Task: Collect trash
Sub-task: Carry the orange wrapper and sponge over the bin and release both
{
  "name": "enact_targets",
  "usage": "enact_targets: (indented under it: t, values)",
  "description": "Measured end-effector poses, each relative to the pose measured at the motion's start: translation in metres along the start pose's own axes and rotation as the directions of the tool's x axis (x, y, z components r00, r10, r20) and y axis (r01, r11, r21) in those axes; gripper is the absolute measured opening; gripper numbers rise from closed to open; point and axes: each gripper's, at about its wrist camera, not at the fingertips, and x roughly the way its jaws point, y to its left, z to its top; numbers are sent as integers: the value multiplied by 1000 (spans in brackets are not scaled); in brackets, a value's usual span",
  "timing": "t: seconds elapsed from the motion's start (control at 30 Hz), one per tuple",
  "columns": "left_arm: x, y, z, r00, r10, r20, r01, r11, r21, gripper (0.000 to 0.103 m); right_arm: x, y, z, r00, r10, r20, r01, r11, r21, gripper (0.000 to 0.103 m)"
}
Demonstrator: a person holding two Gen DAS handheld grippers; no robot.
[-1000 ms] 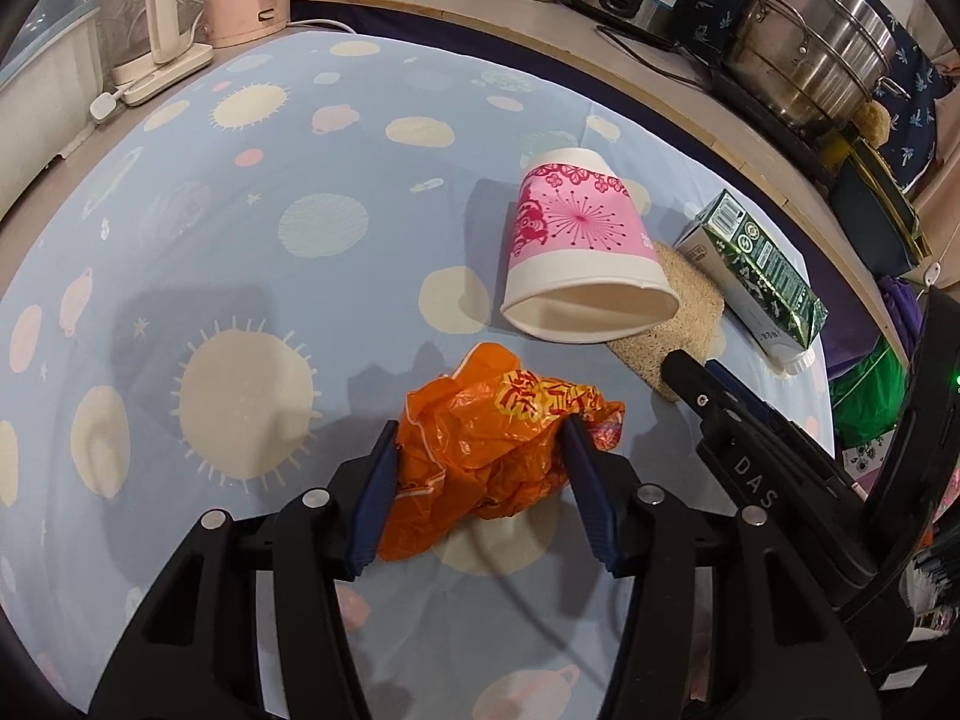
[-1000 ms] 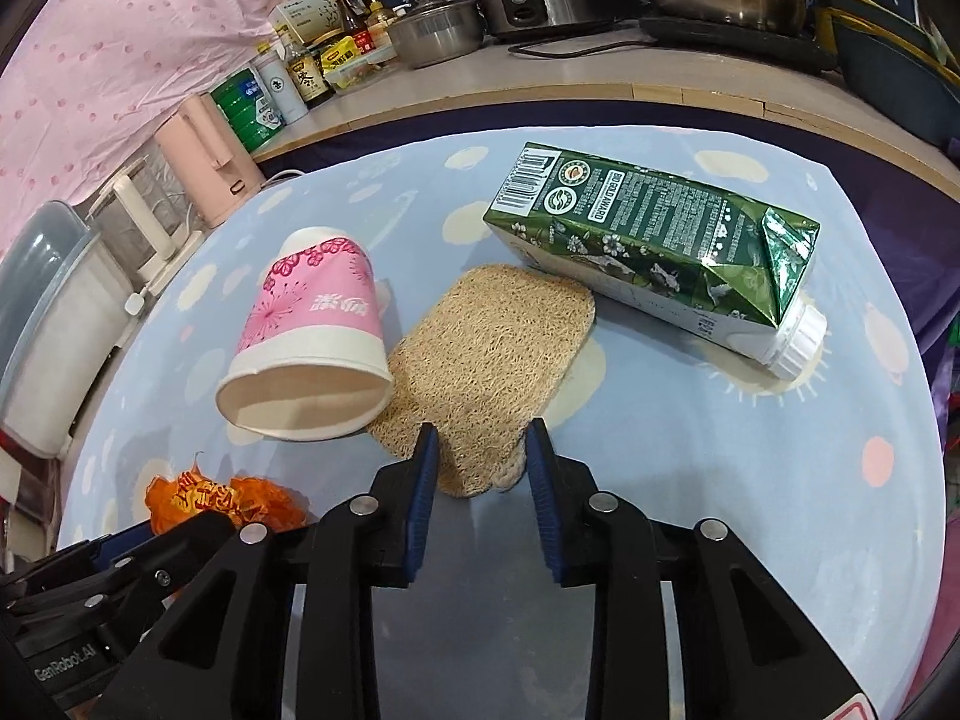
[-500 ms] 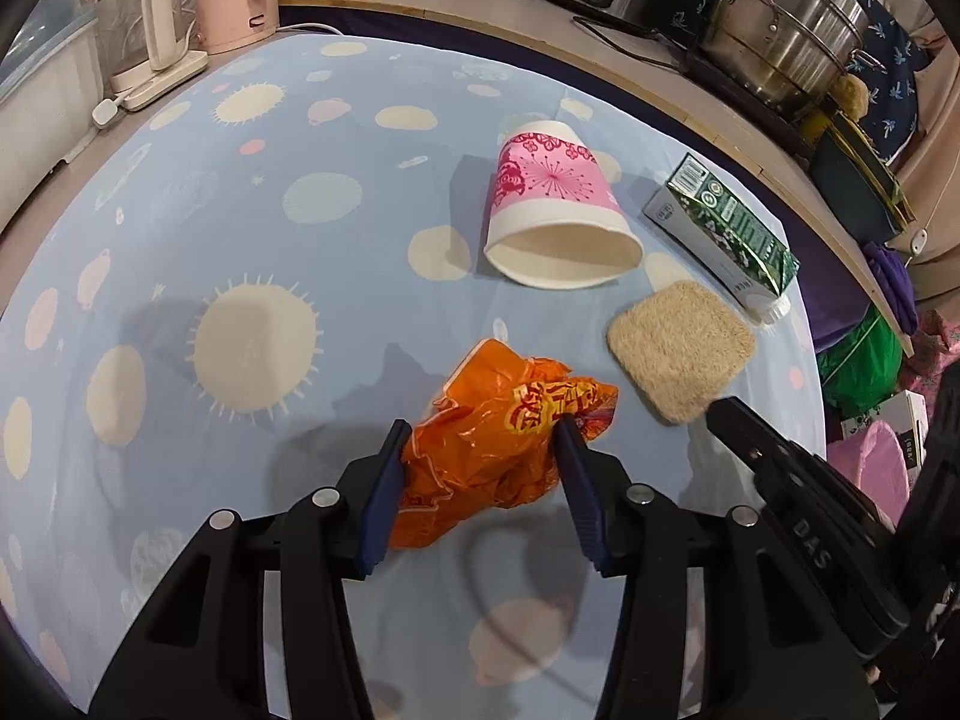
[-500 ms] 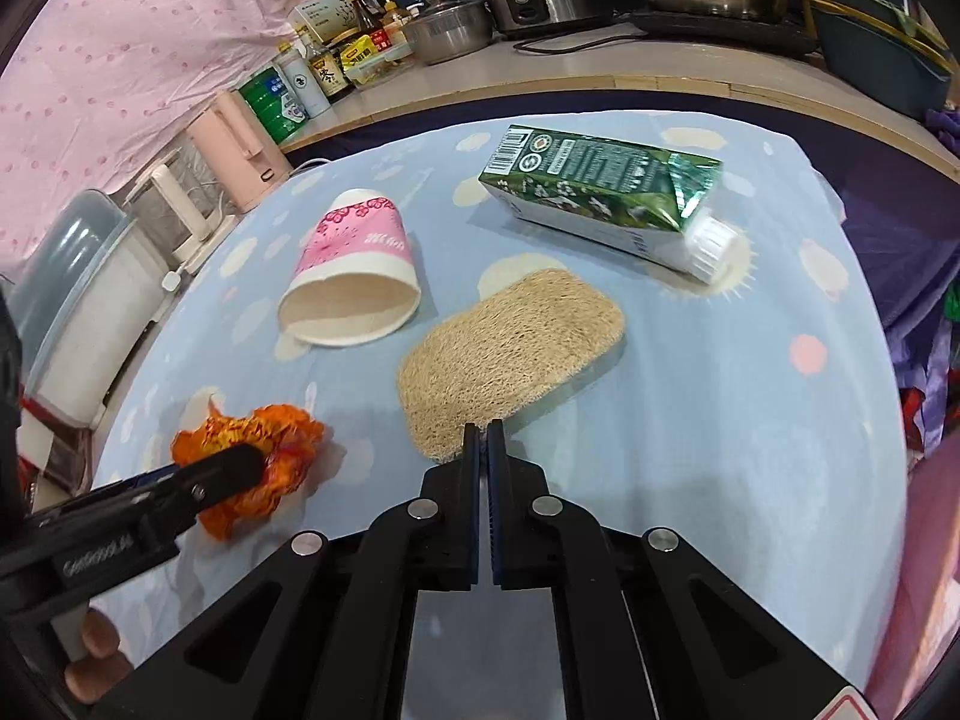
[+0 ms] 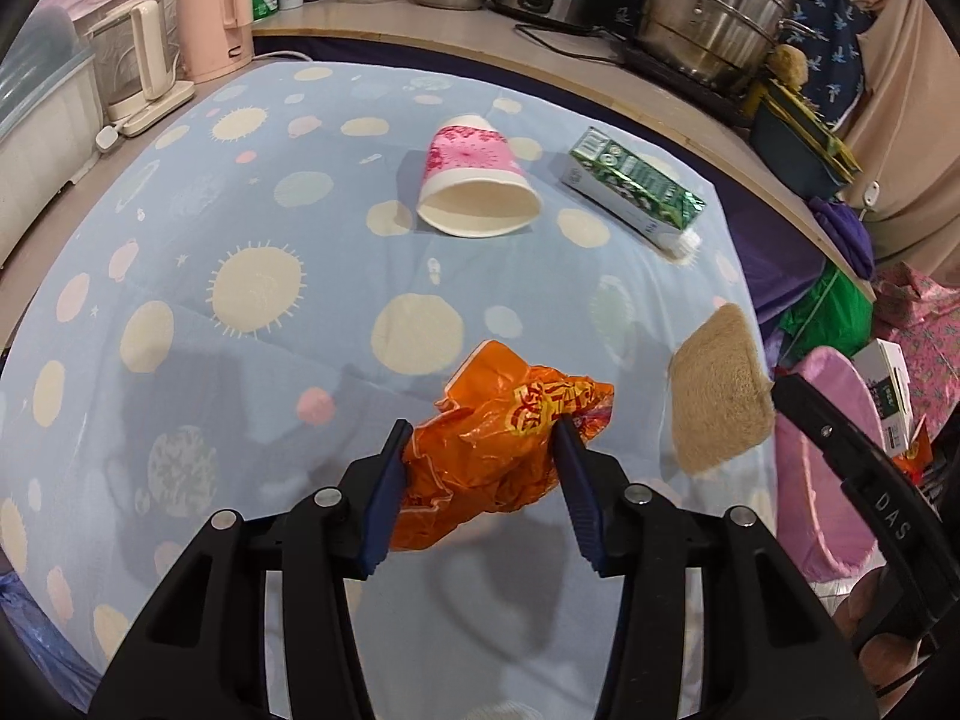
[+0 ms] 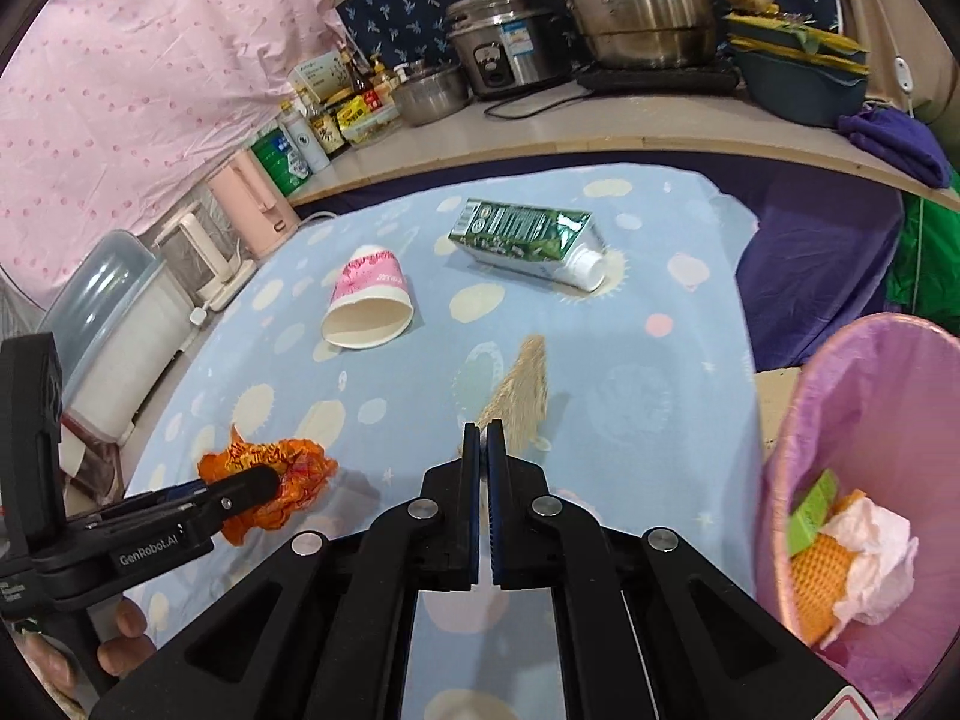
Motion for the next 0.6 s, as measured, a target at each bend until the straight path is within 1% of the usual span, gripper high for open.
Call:
enact_targets:
  t: [0.17,0.3,0.43,0.6]
  values:
    - [-18,-27,-8,999,-28,19,27,998,48,45,-35,-12,1,998,-5,57,4,1000,17,4]
    - [-30,-57,-13,998,-61,31,58,994,96,45,-64,-27,0,994,-21,107,17,999,39,4]
    - [-37,-91,-17,994,-100,37,93,984,154,45,-93,-48,2,986,-52,156,42,997,69,4]
    - [-39,-141,-22,987,-157,27,146,960,239,45,-122,-81,3,974,-110,199,88,989,116,3]
